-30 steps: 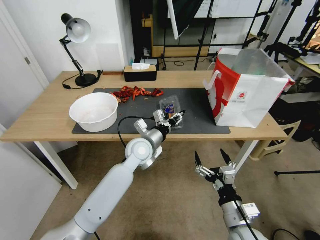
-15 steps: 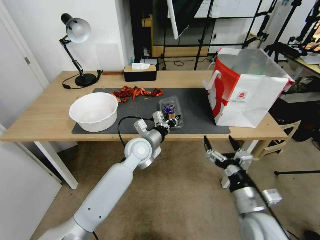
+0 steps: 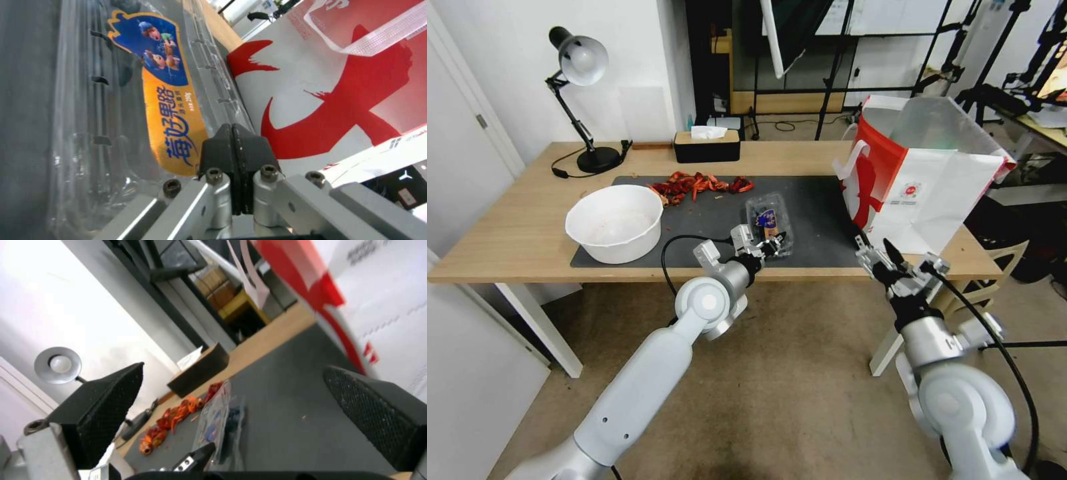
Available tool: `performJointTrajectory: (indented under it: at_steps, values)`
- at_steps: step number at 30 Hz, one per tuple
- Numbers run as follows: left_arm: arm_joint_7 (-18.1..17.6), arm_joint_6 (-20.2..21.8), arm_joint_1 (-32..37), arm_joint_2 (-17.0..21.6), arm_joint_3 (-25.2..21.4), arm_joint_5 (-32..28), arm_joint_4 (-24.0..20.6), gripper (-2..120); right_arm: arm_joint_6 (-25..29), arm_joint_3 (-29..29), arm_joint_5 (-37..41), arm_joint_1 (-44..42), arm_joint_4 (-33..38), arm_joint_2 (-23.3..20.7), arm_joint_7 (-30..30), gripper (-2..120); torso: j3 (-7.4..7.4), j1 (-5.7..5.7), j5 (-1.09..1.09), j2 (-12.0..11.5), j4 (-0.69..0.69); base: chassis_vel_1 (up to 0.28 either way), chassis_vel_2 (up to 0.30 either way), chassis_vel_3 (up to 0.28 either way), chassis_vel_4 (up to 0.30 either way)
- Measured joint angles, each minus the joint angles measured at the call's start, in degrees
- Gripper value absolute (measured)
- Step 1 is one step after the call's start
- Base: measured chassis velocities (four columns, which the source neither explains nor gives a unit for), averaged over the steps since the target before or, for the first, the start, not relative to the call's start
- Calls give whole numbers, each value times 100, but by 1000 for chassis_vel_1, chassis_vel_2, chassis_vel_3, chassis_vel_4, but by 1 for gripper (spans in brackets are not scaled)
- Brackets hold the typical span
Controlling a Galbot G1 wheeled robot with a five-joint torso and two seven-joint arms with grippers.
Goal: Close the takeout container lid, then place the container into the takeout bag.
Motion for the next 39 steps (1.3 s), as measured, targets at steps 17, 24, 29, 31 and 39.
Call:
performJointTrajectory:
  at_steps: [17, 24, 29, 31, 39]
  values:
    - [-9, -30, 77, 14, -84, -6, 32, 0, -931, -812, 1395, 2093, -1633, -562, 949, 100, 1, -1, -1, 0, 0, 0, 0, 0, 0]
    - [-15, -37, 109, 7, -107, -9, 26, 0, -1476, -1183, 1606, 2727, -2155, -493, 1610, 100, 1, -1, 0, 0, 0, 0, 0, 0, 0]
    - [-18, -43, 107, 5, -111, -11, 10, 0, -1863, -1357, 1839, 3137, -2444, -492, 2000, 100, 0, -1, 0, 0, 0, 0, 0, 0, 0]
    - [-20, -44, 109, 6, -112, -12, 3, 0, -2065, -1445, 2023, 3379, -2589, -485, 2213, 100, 0, 0, 0, 0, -1, 0, 0, 0, 0]
    - [-22, -47, 115, -3, -112, -16, 2, 0, -2497, -1668, 2369, 3891, -2937, -464, 2648, 100, 0, 0, 0, 0, 0, 0, 0, 0, 0]
